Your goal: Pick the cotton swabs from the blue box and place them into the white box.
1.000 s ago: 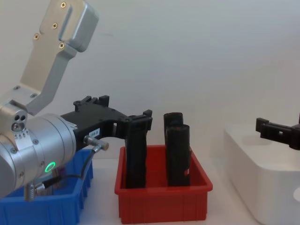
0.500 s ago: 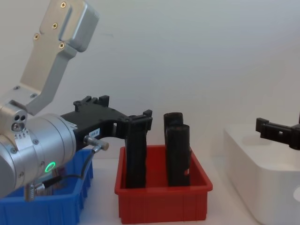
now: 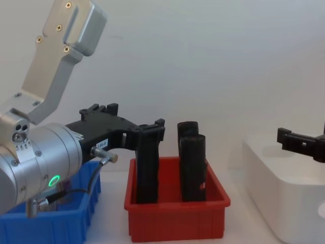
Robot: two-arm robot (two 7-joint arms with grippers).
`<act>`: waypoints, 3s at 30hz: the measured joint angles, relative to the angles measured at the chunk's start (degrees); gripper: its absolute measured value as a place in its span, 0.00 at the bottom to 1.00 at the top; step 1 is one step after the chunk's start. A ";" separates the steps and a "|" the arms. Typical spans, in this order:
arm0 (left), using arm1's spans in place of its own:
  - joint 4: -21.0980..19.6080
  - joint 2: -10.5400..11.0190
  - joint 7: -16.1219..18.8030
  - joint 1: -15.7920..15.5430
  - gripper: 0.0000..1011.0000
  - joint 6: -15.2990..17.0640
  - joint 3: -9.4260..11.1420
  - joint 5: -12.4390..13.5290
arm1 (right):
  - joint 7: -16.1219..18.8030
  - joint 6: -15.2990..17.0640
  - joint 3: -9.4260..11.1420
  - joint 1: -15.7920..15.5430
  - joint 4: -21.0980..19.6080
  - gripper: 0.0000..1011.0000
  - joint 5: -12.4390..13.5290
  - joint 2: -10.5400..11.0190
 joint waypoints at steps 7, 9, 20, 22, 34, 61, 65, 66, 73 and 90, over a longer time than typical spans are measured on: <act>0.60 0.07 -0.97 -0.47 0.99 -0.03 -0.52 -0.22 | 0.00 0.00 0.00 0.00 0.00 0.99 0.00 0.00; 0.88 0.16 -1.39 -0.68 0.99 0.02 -0.80 -0.46 | 0.00 0.00 0.00 0.00 0.00 0.99 0.00 0.00; 3.18 0.85 -3.14 -1.96 0.99 1.97 -2.70 -2.77 | 0.00 0.00 0.00 0.00 0.00 0.99 0.00 0.00; 3.96 0.98 -3.44 -2.33 0.99 2.57 -3.20 -3.39 | 0.00 0.00 0.00 0.00 0.00 0.99 0.00 0.00; 9.04 1.19 -4.61 -4.66 0.99 5.78 -5.47 -6.69 | 0.00 0.00 0.00 0.00 0.00 0.99 0.00 0.00; 20.32 1.13 -4.05 -8.55 0.99 9.55 -9.45 -11.47 | 0.00 0.00 0.00 0.00 0.00 0.99 0.00 0.00; 21.10 1.15 -4.05 -8.75 0.99 10.01 -9.72 -11.80 | 0.00 0.00 0.00 0.00 0.00 0.99 0.00 0.00; 21.40 1.15 -4.05 -8.83 0.99 10.16 -9.81 -11.89 | 0.00 0.00 0.00 0.00 0.00 0.99 0.00 0.00; 22.40 1.16 -4.17 -9.17 0.99 10.62 -10.12 -11.97 | 0.00 0.00 0.00 0.00 0.00 0.99 0.00 0.00; 26.13 0.66 -5.66 -10.59 0.99 11.21 -10.60 -11.46 | 0.00 -0.01 0.00 0.00 0.00 0.99 0.00 0.00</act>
